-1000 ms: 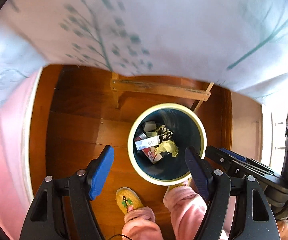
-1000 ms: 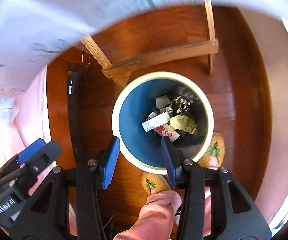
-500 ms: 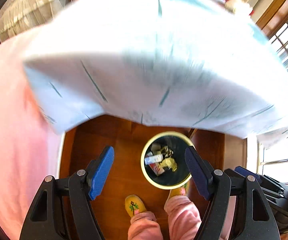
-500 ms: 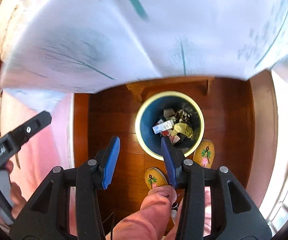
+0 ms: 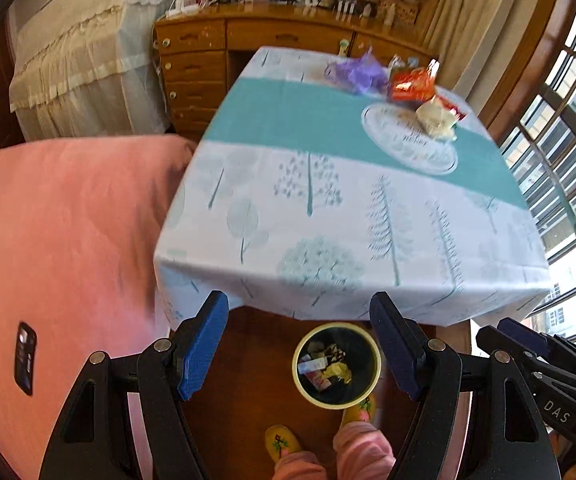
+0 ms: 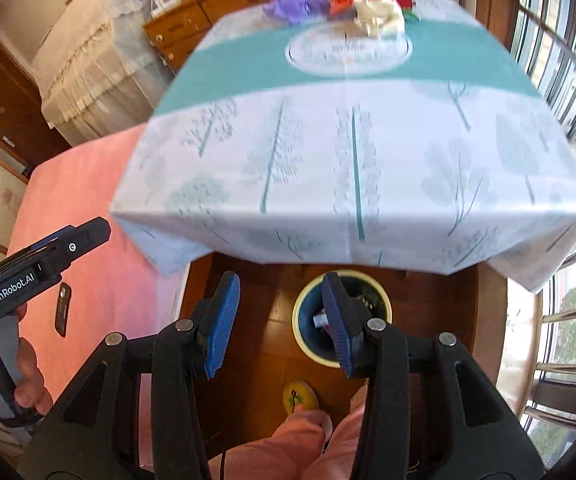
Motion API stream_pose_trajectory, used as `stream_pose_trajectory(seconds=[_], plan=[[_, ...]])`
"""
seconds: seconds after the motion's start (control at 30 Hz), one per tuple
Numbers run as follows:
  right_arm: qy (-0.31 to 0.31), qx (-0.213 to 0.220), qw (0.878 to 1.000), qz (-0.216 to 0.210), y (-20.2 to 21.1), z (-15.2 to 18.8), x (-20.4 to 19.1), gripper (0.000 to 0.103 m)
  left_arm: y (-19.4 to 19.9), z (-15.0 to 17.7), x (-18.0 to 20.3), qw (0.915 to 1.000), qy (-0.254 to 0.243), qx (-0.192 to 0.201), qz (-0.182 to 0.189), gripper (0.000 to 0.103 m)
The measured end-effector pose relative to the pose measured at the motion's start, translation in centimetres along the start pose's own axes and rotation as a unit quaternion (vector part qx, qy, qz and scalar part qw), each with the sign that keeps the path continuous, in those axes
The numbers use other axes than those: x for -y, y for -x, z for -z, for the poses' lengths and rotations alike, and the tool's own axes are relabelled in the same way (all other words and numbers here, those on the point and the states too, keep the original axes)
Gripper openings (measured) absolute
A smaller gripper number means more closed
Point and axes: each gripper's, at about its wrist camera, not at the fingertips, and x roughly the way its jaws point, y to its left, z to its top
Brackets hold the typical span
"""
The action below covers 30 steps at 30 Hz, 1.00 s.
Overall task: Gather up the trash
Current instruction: 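Raise both open tools from the bin back toward the table, then close the left tool on beige crumpled tissue while the right tool grasps the red envelope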
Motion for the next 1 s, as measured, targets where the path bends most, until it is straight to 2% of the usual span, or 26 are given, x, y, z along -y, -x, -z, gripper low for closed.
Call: stream_pose_trajectory(seconds=[0.17,0.3,0.4,0.53,0.77,0.9,1.0], plan=[[0.009,0.043,0.999,0.005,4.5,-2.4,-1.5,0.04,4.1,-2.7,1.7,0.9987,-0.03,0.041,-0.001,0.075],[0.015,0.089,0.996,0.018,8.0,-4.6,-2.6,0.04,6.4,-4.9,2.6,0.9973,-0.035,0.064,0.013,0.075],[0.008,0.118,0.993,0.025,9.8,-6.0,-2.7,0.04,7.0,-6.4,3.5,0.9964,-0.039,0.073,0.021,0.075],[0.0,0.136,0.99,0.033,11.2,-7.7,-1.7,0.04,6.9,-8.3,5.0,0.9953,-0.054,0.074,0.031,0.075],[-0.026,0.159,0.986,0.035,10.5,-12.0,3.3,0.04,3.8,-13.2,9.6,0.9928,-0.087,0.072,0.039,0.075],[-0.024,0.159,0.987,0.024,8.3,-16.2,7.4,0.04,0.2,-17.1,13.4,0.9932,-0.092,0.058,0.043,0.075],[-0.009,0.151,0.988,0.01,6.3,-20.4,10.6,0.04,-3.8,-20.9,16.7,0.9955,-0.078,0.031,0.045,0.075]])
